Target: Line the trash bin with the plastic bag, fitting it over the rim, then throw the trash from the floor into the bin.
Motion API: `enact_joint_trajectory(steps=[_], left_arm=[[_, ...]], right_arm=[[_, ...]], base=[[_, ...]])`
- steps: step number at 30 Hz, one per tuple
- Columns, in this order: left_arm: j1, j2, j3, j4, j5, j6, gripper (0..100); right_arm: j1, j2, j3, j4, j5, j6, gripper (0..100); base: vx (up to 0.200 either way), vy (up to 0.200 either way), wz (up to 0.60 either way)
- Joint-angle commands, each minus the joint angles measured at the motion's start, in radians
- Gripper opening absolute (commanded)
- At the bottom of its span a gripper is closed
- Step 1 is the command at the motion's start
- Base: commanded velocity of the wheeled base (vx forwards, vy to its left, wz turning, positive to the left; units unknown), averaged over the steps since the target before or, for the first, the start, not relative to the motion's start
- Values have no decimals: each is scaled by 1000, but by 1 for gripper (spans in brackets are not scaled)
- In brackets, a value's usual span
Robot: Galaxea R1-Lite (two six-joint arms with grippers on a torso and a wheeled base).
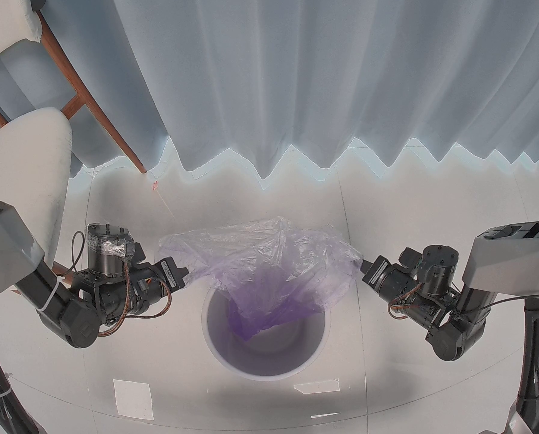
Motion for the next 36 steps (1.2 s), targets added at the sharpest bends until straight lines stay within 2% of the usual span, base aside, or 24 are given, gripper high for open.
enact_joint_trajectory(steps=[1, 9, 26, 36], left_arm=[[26, 59, -11, -2, -14, 0, 0], [49, 85, -11, -5, -54, -3, 0], [67, 218, -31, -7, -54, 5, 0], [55, 201, -14, -7, -53, 6, 0]], right_arm=[[-12, 50, -12, 0, 1, -2, 0], [-38, 88, -29, 0, 4, -5, 0], [-44, 174, -50, -1, 2, -26, 0], [-43, 187, -47, -50, 1, -40, 0]], base=[[0, 0, 0], [0, 0, 0], [0, 0, 0], [0, 0, 0]])
